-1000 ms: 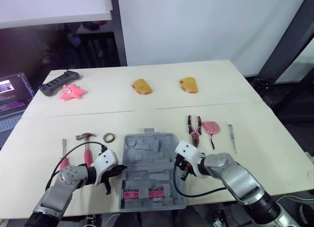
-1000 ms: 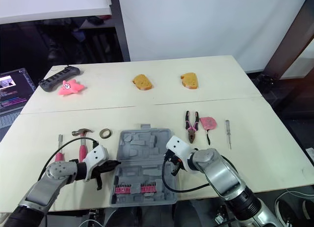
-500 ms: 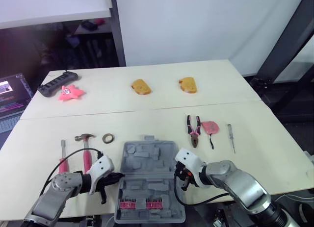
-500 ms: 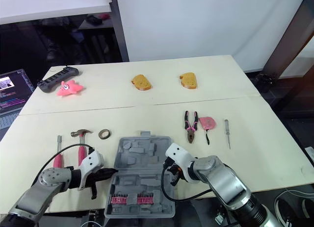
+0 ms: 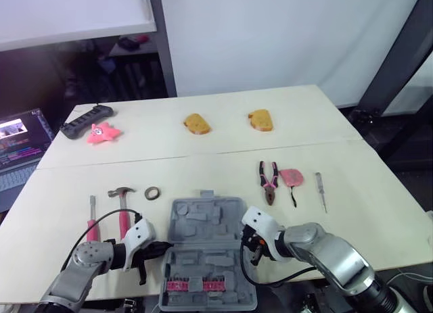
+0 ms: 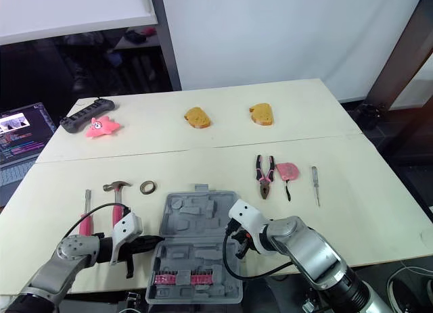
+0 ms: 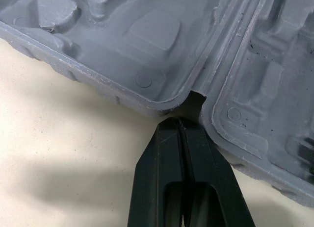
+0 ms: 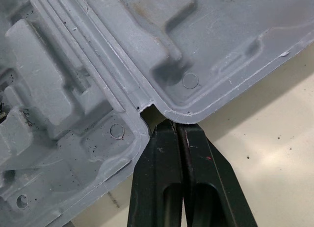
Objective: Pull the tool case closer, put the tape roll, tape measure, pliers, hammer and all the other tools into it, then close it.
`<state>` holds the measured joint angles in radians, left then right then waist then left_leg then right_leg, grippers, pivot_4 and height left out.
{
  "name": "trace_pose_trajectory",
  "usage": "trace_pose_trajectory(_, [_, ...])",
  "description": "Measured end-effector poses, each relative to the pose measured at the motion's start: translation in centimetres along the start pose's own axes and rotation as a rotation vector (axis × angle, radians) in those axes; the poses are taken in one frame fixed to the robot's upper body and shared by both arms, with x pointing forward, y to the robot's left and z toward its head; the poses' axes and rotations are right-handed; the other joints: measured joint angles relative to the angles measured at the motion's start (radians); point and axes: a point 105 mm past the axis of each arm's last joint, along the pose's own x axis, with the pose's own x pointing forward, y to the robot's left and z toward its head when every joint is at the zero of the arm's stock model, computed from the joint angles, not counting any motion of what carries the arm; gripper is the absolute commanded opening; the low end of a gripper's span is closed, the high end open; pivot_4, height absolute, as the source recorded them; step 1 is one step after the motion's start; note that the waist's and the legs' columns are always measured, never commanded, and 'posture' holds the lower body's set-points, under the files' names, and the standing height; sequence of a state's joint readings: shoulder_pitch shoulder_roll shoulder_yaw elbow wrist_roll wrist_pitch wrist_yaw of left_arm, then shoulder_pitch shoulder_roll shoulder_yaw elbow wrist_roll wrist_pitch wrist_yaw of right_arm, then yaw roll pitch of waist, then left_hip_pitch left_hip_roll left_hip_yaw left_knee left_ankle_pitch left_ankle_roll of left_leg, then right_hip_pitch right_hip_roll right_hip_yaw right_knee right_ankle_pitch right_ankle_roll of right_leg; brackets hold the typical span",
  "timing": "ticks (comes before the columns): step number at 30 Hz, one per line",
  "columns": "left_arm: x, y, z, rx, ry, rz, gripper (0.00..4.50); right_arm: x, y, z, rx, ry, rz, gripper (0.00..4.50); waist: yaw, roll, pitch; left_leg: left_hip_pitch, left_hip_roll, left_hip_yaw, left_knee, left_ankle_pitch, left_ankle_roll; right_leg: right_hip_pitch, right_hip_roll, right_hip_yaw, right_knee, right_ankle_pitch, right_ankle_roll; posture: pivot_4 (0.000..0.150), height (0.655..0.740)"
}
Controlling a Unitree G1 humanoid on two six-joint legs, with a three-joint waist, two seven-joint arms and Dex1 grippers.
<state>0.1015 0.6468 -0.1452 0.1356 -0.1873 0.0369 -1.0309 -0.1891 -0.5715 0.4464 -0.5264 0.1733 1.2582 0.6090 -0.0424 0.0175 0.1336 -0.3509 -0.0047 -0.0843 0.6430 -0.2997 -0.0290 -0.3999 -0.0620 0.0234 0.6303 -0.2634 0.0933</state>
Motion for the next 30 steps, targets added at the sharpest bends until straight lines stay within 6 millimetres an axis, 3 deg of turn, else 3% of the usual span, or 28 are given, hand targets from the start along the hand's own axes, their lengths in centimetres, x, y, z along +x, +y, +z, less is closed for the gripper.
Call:
trace_pose_trajectory(7, [-0.1, 0.1, -0.7, 0.02, -0.018, -0.011, 0.04, 0.1, 0.1, -0.2, 0.009, 0.004, -0.003, 0.09, -0.002, -0.001, -0.001, 0.014, 0.0, 0.0, -0.011, 0.0, 0.0, 0.007, -0.001, 0.001, -0.002, -0.005, -0.003, 0.15, 0.74])
trace_pose_trajectory(26, [-0.4, 0.2, -1.3, 0.029, -0.066, -0.004, 0.04, 0.2, -1.1, 0.4, 0.003, -0.012, -0.064, 0.09, -0.005, 0.0, -0.002, 0.015, 0.002, -0.002, -0.016, 0.0, 0.0, 0.004, 0.001, 0.0, -0.001, -0.006, -0.004, 0.15, 0.74])
trace_pose_trajectory(30, [-1.3, 0.7, -1.6, -0.004, -0.08, 0.013, 0.04, -1.0, -2.1, -0.6, 0.011, -0.003, -0.107, 0.09, -0.005, -0.002, 0.0, 0.014, 0.002, -0.002, -0.016, 0.0, 0.0, 0.001, 0.001, 0.0, -0.001, -0.006, -0.004, 0.15, 0.74])
